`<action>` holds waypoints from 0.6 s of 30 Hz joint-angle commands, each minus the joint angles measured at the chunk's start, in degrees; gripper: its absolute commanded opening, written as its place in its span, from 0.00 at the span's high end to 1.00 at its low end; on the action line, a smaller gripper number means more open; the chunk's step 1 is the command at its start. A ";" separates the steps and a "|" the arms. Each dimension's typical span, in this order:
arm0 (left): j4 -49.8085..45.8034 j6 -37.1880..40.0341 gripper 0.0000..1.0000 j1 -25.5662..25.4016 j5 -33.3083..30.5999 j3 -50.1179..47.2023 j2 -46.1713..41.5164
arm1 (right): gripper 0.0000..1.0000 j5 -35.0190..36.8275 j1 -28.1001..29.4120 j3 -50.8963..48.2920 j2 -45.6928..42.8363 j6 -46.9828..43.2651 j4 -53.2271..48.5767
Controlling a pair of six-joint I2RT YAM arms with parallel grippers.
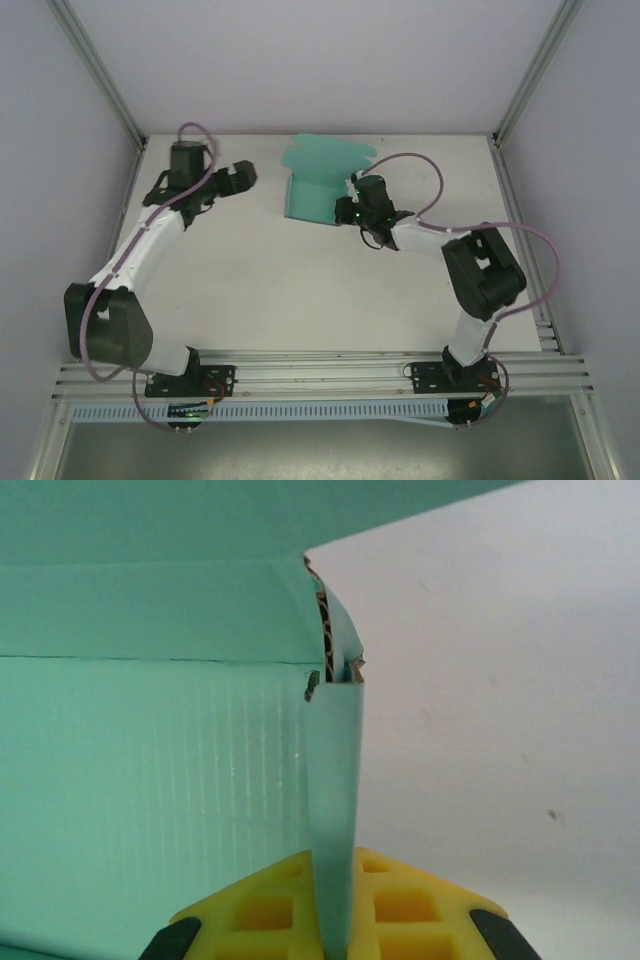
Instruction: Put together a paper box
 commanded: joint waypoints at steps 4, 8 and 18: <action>23.05 -8.96 0.01 2.12 34.94 -7.04 12.15 | 1.00 -19.51 0.51 -0.45 -5.70 3.78 21.38; 43.04 -15.87 0.02 1.42 49.76 -8.61 17.92 | 1.00 -19.83 1.37 1.31 -4.06 4.14 20.85; 39.37 -10.46 0.02 -1.81 50.74 -5.00 19.96 | 1.00 -20.29 2.19 3.64 -0.42 3.51 19.64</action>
